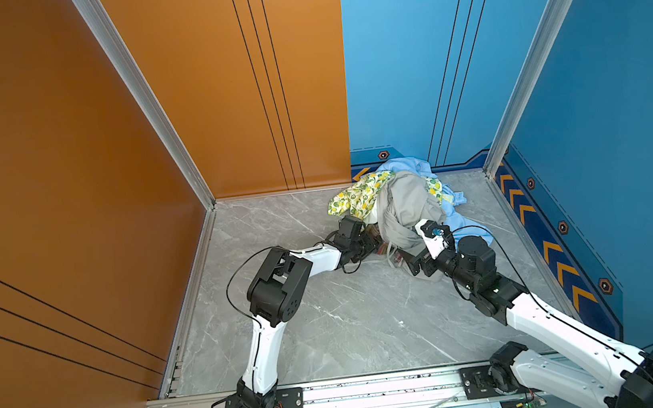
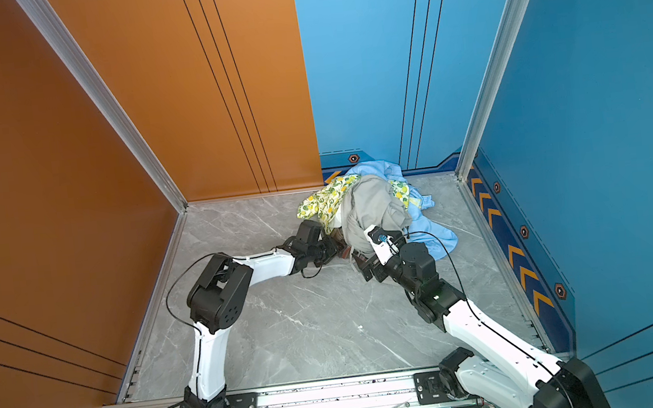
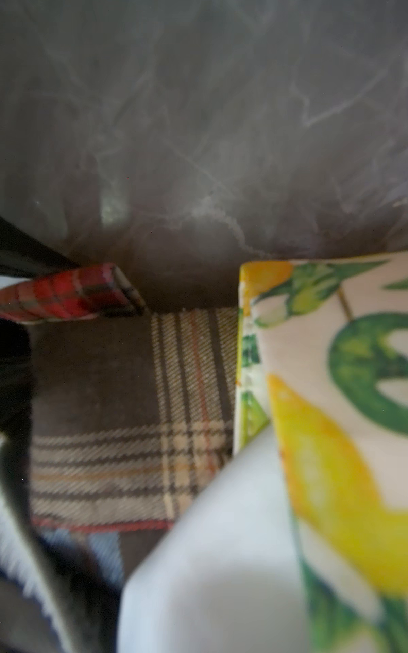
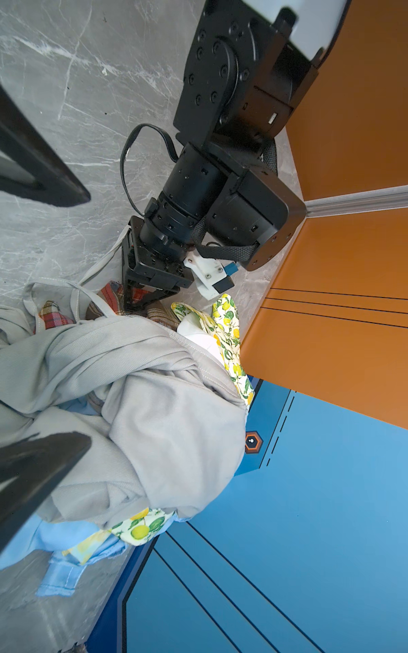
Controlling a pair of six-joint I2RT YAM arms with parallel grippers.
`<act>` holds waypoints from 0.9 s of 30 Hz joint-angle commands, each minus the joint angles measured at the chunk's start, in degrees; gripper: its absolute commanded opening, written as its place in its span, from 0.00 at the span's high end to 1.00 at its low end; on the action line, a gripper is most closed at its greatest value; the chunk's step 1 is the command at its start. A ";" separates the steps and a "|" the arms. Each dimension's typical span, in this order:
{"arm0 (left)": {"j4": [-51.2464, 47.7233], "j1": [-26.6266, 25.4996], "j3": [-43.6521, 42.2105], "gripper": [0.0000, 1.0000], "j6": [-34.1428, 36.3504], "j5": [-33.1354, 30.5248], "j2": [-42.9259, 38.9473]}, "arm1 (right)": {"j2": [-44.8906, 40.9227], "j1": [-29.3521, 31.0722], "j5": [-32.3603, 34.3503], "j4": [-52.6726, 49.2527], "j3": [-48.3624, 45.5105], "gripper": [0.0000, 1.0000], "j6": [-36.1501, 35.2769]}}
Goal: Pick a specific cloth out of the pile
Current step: 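Close the left gripper on the plaid shirt edge while the right gripper holds the pile, then lift the plaid shirt up out of the pile with the left gripper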
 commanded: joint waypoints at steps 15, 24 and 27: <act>-5.27 -1.21 10.53 1.00 3.29 -6.23 -5.60 | 2.54 -5.08 6.10 4.20 -0.24 0.00 8.32; -20.78 -1.93 35.25 1.00 10.70 -6.33 -3.29 | -1.25 -9.38 9.87 1.18 2.13 0.00 19.12; -26.61 -1.93 46.87 1.00 11.98 -6.01 -0.06 | -1.87 -9.69 10.52 -0.44 3.44 0.00 20.03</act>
